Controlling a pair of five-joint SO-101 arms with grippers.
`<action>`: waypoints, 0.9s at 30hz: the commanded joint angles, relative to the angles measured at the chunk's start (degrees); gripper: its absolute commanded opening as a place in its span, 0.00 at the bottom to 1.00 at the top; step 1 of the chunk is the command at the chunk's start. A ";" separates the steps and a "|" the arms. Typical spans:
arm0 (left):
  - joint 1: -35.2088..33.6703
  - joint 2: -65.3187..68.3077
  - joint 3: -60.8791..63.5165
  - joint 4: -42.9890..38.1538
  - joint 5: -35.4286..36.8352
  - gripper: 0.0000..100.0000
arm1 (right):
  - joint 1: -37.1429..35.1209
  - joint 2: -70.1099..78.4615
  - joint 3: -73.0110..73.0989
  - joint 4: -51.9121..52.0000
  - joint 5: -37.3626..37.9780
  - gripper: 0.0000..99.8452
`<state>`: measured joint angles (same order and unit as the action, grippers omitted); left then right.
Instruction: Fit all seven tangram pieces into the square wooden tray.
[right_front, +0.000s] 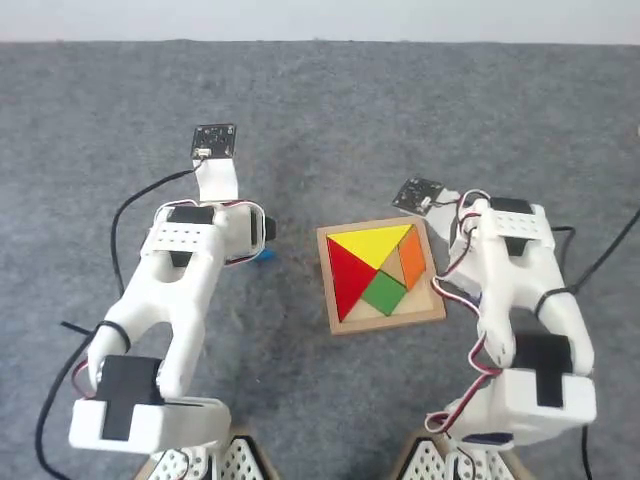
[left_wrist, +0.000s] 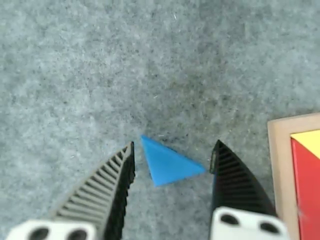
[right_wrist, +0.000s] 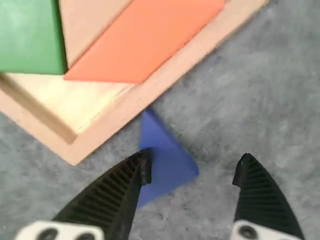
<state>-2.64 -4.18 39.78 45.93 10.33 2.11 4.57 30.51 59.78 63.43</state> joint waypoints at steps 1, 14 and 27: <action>-0.18 -3.25 -0.13 -1.23 -0.70 0.23 | 2.07 1.98 -0.44 -1.10 3.08 0.28; -0.18 -3.25 -0.22 -1.23 -0.70 0.23 | 3.03 3.30 -0.09 8.13 6.07 0.28; -0.18 -3.25 -0.13 -1.23 -0.70 0.23 | 7.43 3.91 -0.44 6.20 -1.14 0.16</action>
<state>-2.64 -4.18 39.78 45.85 10.33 7.65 7.65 29.54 66.73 65.36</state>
